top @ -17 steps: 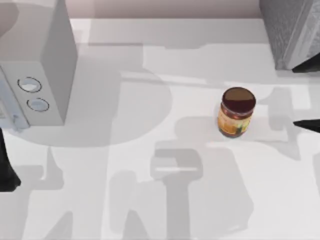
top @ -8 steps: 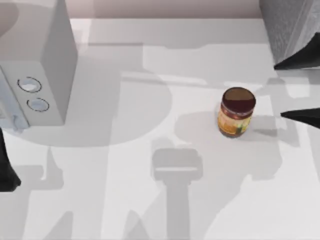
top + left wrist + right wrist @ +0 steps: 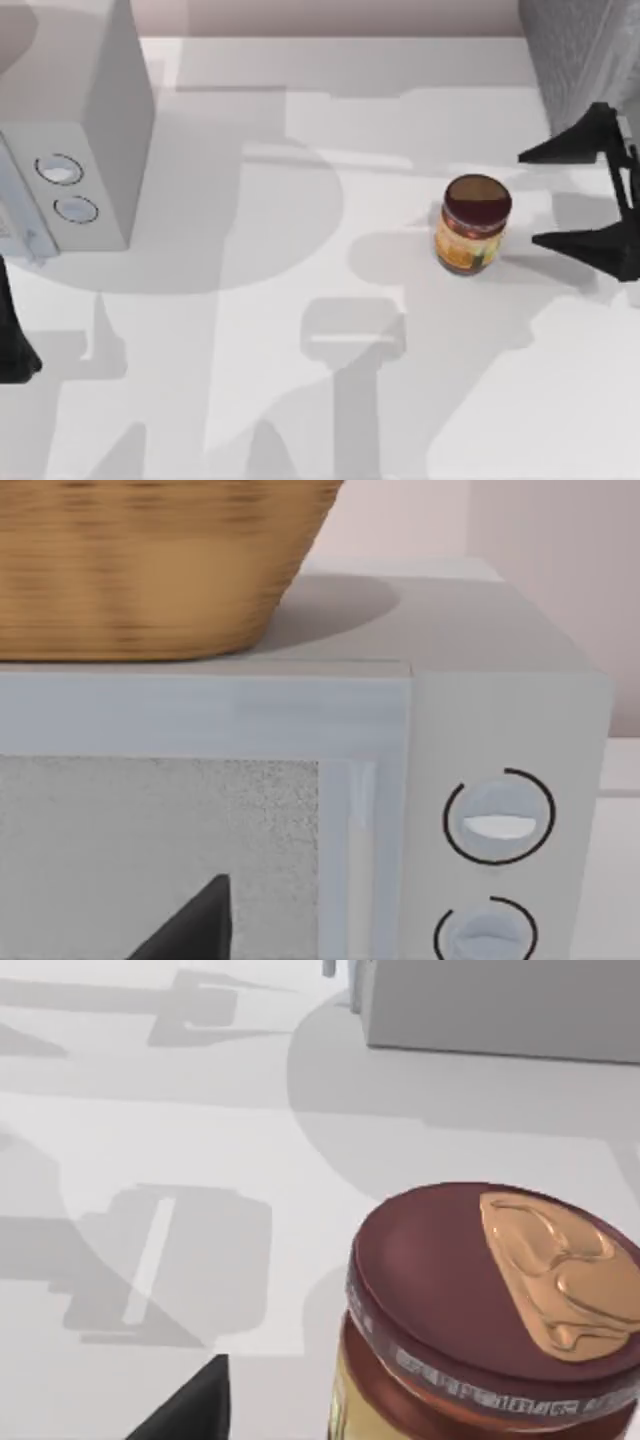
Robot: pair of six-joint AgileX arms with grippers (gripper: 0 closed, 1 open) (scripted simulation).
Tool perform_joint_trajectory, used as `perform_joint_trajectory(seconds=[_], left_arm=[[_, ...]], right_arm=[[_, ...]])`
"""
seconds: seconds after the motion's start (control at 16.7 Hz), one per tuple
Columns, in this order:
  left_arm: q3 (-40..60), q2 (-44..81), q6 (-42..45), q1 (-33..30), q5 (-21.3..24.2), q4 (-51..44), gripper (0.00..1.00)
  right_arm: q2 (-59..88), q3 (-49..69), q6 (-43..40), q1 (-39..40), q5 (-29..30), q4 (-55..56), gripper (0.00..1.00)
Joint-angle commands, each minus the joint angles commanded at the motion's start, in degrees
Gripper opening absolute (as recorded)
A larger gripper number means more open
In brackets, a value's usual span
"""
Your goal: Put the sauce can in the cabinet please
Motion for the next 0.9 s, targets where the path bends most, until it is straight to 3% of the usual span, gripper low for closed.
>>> perform_joint_trajectory(seconds=[0.36, 0.9], left_arm=[[0.0, 0.0, 0.0, 0.0, 0.0, 0.0, 1.0], [0.0, 0.0, 0.0, 0.0, 0.0, 0.0, 1.0]], right_arm=[[12.8, 5.6, -5.1, 1.7, -4.2, -2.3, 1.0], [13.5, 5.7, -4.8, 1.8, -4.4, -1.6, 1.0]])
